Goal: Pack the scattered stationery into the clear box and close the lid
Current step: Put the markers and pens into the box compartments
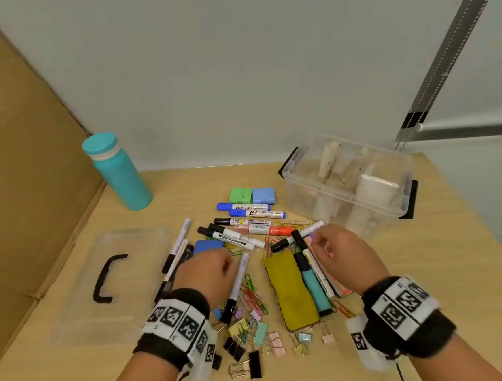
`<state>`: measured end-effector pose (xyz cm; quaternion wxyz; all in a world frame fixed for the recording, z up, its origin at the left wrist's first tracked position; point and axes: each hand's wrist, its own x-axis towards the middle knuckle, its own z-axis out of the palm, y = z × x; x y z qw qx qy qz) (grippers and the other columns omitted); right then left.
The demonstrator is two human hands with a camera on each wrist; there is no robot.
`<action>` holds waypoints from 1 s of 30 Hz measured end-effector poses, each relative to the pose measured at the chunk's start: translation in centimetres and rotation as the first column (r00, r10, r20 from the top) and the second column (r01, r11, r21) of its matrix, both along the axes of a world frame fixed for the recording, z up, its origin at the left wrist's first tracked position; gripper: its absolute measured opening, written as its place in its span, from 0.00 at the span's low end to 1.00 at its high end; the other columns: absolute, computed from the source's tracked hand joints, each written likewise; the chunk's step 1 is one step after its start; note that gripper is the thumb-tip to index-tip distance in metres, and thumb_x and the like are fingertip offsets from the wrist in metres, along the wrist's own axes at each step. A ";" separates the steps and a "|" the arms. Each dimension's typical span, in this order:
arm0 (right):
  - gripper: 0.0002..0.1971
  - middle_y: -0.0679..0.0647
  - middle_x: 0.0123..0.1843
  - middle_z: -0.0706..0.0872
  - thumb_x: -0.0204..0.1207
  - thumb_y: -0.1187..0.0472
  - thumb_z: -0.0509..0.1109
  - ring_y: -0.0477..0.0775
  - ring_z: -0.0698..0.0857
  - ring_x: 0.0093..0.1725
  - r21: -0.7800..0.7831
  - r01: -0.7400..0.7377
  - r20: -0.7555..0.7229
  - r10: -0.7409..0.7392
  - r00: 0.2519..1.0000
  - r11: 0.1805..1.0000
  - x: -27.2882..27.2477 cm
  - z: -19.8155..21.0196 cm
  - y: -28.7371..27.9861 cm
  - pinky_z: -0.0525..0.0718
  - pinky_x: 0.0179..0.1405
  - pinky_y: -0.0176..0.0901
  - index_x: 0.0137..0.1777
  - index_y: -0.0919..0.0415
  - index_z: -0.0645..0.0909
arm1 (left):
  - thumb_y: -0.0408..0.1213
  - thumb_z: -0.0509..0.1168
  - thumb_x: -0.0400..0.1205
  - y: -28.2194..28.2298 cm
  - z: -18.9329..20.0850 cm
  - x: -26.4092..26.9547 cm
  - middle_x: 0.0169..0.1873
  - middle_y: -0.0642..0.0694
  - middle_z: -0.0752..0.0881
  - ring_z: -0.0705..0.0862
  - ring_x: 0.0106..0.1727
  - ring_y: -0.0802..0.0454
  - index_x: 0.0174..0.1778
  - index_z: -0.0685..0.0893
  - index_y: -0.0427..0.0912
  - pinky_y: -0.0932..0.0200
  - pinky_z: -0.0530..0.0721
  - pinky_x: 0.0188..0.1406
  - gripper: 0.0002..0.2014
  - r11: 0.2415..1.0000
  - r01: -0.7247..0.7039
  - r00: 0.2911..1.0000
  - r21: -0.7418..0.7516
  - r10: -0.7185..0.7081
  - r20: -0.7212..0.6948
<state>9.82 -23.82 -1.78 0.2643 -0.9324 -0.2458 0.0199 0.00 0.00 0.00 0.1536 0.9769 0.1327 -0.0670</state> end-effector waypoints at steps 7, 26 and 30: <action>0.13 0.54 0.59 0.78 0.79 0.50 0.63 0.56 0.77 0.61 -0.296 0.075 -0.106 -0.110 0.988 0.952 2.4 -2.2 3.2 0.81 0.54 0.51 0.58 0.56 0.75 | 0.52 0.60 0.82 -1.4 -1.1 1.8 0.28 0.54 0.72 0.76 0.38 0.51 0.40 0.70 0.51 0.59 0.76 0.37 0.11 0.989 0.094 0.963 0.116 -0.061 -0.264; 0.16 0.51 0.40 0.83 0.80 0.56 0.64 0.47 0.80 0.29 0.170 -0.052 -0.165 0.081 0.983 0.984 0.3 3.4 1.6 0.80 0.30 0.44 0.62 0.42 0.61 | 0.33 0.58 0.82 3.1 -0.4 8.4 0.69 0.42 0.73 0.77 0.65 0.42 0.73 0.70 0.48 0.49 0.72 0.63 0.23 0.786 0.453 0.886 0.421 -0.346 -0.309; 0.16 0.48 0.42 0.83 0.79 0.58 0.63 0.47 0.83 0.35 0.347 -0.078 0.034 0.070 0.997 0.934 0.5 6.9 0.3 0.85 0.34 0.45 0.63 0.45 0.65 | 0.29 0.60 0.80 3.6 -1.4 9.3 0.68 0.44 0.76 0.78 0.65 0.44 0.75 0.69 0.48 0.50 0.72 0.63 0.26 0.776 0.485 0.866 0.403 -0.362 -0.345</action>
